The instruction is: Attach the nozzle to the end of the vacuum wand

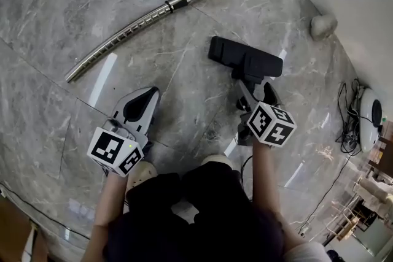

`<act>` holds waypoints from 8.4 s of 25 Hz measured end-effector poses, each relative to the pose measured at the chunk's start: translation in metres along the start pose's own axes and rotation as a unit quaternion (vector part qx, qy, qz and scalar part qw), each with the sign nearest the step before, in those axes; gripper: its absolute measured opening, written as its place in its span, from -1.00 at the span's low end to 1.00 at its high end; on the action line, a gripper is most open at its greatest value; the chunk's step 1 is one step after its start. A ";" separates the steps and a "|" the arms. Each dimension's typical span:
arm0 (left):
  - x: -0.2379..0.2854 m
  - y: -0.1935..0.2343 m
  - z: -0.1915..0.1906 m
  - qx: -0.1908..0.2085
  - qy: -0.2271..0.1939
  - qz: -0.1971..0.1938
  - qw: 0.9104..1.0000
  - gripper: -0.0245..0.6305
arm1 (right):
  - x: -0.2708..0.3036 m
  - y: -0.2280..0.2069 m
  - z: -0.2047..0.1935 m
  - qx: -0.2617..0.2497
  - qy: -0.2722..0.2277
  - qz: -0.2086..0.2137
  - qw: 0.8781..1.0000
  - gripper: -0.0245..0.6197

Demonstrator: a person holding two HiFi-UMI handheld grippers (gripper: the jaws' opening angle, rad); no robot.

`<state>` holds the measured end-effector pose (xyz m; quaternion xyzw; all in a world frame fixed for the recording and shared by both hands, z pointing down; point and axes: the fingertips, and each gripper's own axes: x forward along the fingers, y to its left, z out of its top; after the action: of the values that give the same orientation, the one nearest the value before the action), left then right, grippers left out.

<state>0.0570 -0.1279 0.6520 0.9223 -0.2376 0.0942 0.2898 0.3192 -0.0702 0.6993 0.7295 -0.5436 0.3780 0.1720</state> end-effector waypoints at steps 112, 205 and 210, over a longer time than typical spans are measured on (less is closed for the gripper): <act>-0.170 -0.001 0.047 -0.429 -0.282 -0.388 0.766 -0.23 | -0.150 0.421 0.045 -0.177 -0.119 0.754 0.621 -0.36; -0.251 0.051 0.011 -0.463 -0.248 -0.195 0.829 -0.28 | -0.036 0.349 0.051 -0.811 -0.075 0.398 0.422 -0.44; -0.258 0.054 0.020 -0.455 -0.215 -0.175 0.846 -0.28 | -0.037 0.346 0.047 -0.817 -0.071 0.387 0.422 -0.44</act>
<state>-0.1931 -0.0793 0.5816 0.7103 -0.1451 -0.2774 0.6305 0.0124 -0.1978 0.5864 -0.0168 -0.8327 -0.2698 0.4833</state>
